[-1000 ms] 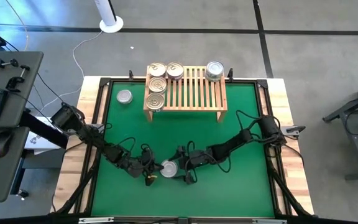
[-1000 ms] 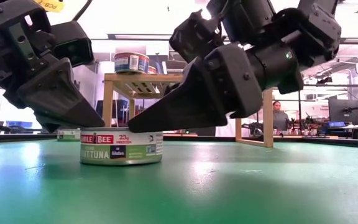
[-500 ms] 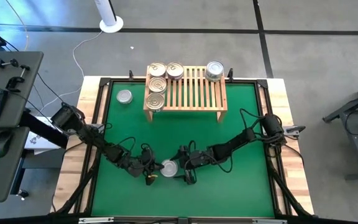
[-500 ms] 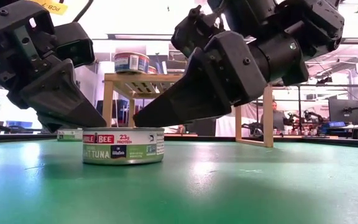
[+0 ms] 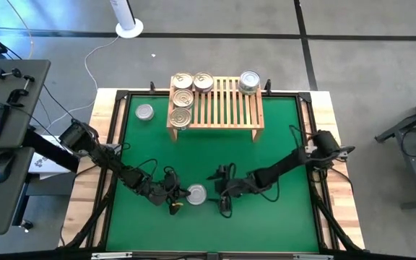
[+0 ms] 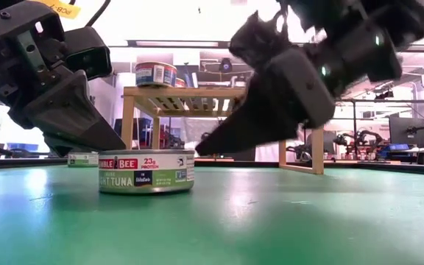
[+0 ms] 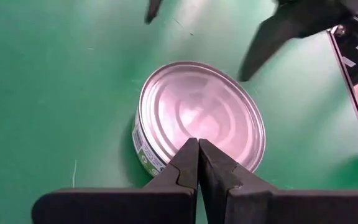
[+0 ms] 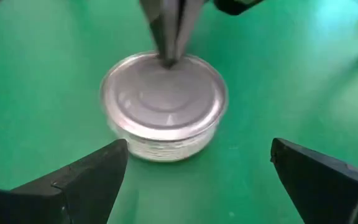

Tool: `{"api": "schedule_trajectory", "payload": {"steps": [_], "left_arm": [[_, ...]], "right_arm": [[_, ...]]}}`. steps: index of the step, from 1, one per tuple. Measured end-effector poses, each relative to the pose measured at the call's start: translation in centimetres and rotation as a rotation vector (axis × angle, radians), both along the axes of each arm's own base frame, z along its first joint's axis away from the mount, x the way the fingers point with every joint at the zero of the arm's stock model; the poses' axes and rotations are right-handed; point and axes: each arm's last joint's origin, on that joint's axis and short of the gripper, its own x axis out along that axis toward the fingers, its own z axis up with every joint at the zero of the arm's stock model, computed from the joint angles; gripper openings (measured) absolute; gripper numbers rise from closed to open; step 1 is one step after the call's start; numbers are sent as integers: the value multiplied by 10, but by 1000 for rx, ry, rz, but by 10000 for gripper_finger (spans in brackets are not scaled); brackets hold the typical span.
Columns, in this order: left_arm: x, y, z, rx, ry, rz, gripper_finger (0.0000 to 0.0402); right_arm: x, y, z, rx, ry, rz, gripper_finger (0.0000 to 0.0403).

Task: Stack canned seafood by type on shelf
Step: Put the center green tuna can on the shelf aligned with the other green tuna can

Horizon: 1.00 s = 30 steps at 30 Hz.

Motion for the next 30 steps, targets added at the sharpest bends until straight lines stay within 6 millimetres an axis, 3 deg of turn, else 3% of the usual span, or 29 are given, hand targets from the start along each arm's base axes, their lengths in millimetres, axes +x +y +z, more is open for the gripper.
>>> {"api": "schedule_trajectory", "payload": {"steps": [9,15,30], "left_arm": [[0,0,0,4,-2,-2,0],[0,0,0,-4,1,-11,0],[2,0,-9,6,7,6,0]], "right_arm": [[8,12,-42,92,-78,-7,394],[23,22,-44,108,-170,-4,394],[47,23,-55,118,-219,-21,394]]}}
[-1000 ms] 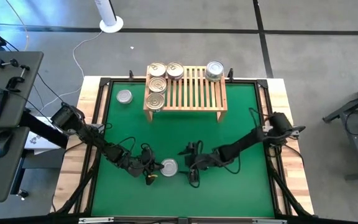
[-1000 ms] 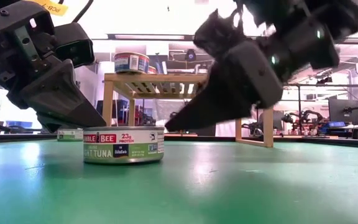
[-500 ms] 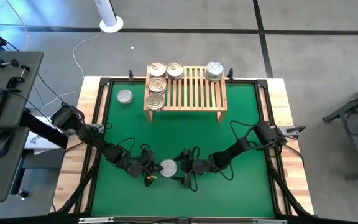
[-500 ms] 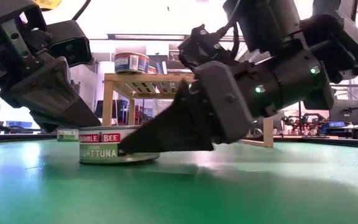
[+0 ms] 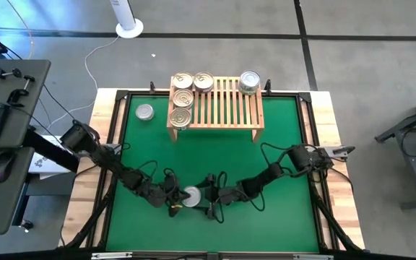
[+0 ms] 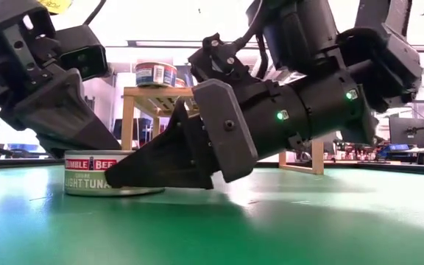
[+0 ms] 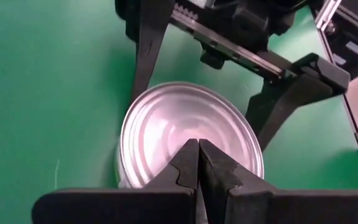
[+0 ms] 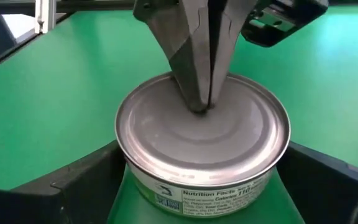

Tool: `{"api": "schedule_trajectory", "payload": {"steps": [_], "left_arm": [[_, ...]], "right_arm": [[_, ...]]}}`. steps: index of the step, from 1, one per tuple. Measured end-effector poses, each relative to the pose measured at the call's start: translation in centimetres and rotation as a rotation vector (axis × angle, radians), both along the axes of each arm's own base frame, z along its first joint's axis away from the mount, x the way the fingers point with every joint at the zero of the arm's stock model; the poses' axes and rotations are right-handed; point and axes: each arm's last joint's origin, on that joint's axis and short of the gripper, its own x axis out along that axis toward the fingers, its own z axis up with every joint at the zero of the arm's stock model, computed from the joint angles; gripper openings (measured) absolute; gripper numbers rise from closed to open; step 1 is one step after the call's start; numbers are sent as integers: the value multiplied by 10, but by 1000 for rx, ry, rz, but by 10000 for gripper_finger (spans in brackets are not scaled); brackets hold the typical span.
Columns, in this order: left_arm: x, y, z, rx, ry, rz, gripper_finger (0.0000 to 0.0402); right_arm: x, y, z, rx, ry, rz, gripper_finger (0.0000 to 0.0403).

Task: Stack canned seafood by type on shelf
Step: Put the center green tuna can on the shelf aligned with the other green tuna can

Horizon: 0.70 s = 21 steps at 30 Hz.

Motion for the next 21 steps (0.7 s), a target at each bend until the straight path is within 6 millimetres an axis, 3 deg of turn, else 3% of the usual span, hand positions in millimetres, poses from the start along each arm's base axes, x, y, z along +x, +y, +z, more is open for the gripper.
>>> {"api": "schedule_trajectory", "payload": {"steps": [5,11,15,21], "left_arm": [[4,-2,-8,-8,-30,16,0],[8,-3,-4,0,-91,-29,0],[7,-4,10,-1,-128,-71,0],[-2,-4,49,-32,-188,-122,0]], "right_arm": [[3,-6,0,72,21,27,394],[4,-6,0,86,18,13,386],[4,-6,0,100,18,6,383],[3,-5,0,90,25,0,381]]}}
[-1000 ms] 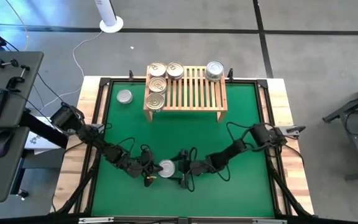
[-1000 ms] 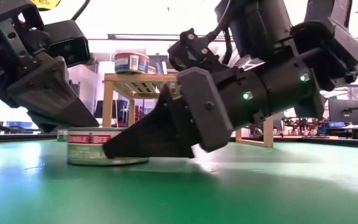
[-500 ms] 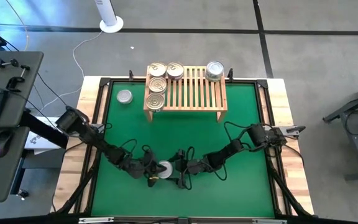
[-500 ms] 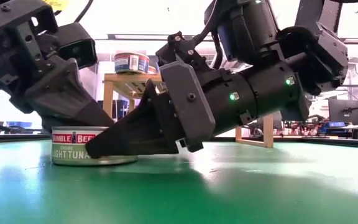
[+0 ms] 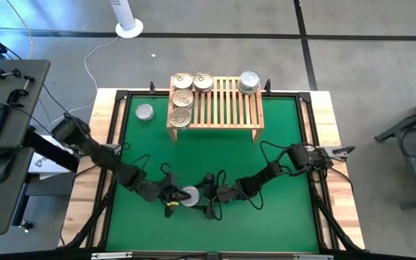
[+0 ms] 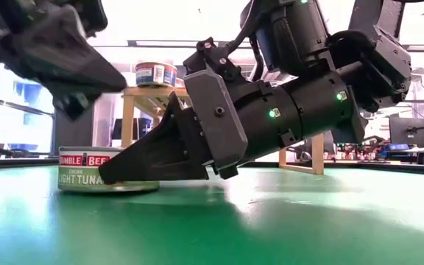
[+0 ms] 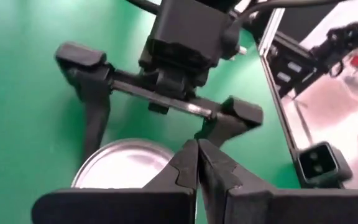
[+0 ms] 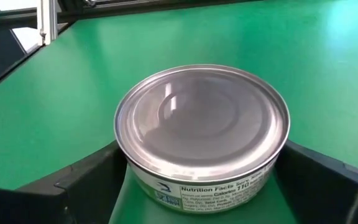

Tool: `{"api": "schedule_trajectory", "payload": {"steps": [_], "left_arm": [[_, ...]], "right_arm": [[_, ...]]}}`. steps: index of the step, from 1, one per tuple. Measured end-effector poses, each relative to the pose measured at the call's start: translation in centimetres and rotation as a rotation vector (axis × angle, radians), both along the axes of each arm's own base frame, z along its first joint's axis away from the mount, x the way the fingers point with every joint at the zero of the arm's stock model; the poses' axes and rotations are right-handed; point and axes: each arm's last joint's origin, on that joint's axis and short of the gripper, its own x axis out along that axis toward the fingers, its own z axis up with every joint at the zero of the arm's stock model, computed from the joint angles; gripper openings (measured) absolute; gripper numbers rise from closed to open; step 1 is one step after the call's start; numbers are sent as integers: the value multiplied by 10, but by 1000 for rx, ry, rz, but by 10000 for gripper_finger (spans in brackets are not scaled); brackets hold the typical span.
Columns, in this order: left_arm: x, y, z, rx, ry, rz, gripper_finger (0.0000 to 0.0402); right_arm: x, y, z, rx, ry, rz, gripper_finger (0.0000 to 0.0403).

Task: Stack canned seafood by type on shelf
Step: Put the center green tuna can on the shelf aligned with the other green tuna can

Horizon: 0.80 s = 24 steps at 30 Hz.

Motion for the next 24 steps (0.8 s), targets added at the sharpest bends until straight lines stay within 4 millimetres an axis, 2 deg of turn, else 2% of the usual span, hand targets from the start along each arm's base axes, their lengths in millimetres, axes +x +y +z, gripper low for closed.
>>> {"api": "schedule_trajectory", "payload": {"steps": [4,8,12,19,24], "left_arm": [[-17,1,13,49,53,26,0],[-33,5,7,121,148,145,0],[-39,4,-3,144,192,227,0],[-36,-1,-20,151,207,252,0],[-25,-9,-33,100,186,198,0]], "right_arm": [[-1,3,0,-20,14,8,381],[-7,7,4,-48,23,-11,380],[-19,13,15,-81,11,-26,380],[-44,22,49,-94,-48,-73,379],[-50,20,50,-89,39,-66,379]]}}
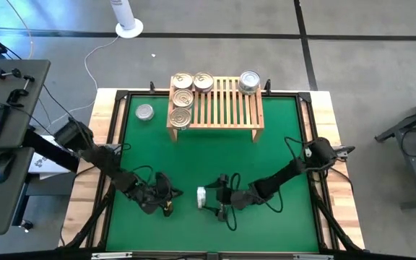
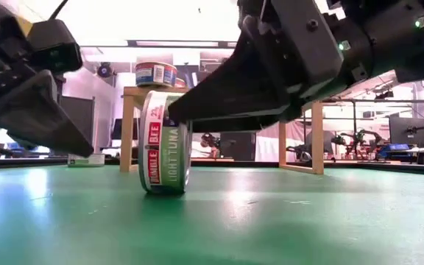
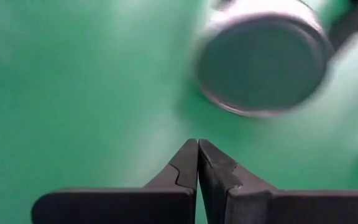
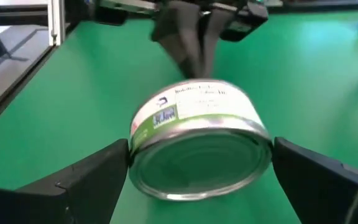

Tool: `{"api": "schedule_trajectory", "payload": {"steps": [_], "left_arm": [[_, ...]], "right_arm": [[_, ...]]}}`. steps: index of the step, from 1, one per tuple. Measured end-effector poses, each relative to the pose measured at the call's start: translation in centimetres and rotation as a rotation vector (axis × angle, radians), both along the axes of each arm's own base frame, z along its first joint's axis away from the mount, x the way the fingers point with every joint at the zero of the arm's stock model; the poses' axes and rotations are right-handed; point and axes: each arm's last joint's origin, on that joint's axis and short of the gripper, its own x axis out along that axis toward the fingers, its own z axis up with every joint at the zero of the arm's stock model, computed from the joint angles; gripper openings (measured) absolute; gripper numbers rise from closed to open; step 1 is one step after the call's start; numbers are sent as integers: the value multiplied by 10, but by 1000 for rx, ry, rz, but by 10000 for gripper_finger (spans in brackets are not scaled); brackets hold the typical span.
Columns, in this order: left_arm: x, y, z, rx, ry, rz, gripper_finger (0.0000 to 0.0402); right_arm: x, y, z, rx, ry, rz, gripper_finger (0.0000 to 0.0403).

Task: Stack canned seafood by type on shelf
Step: Put the center green tuna can on the shelf aligned with the other green tuna can

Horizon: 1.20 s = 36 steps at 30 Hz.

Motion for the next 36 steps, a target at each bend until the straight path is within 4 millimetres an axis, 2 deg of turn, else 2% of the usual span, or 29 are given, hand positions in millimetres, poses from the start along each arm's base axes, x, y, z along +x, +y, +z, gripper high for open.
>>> {"api": "schedule_trajectory", "payload": {"steps": [5,11,17,24,29,36], "left_arm": [[20,-9,-15,-73,-79,-139,0],[33,-7,-20,-51,-207,-126,0],[36,-2,-20,-44,-213,-109,0],[42,1,-14,-45,-272,-122,0],[56,6,-7,-37,-287,-142,0],[76,10,5,-13,-321,-201,0]], "right_arm": [[-2,0,-6,12,61,29,380],[-4,-1,-8,12,107,31,380],[-12,-1,7,-2,151,21,380],[-22,-2,34,-102,173,48,381],[-20,-10,47,-101,160,126,381],[-22,-16,42,-33,243,116,381]]}}
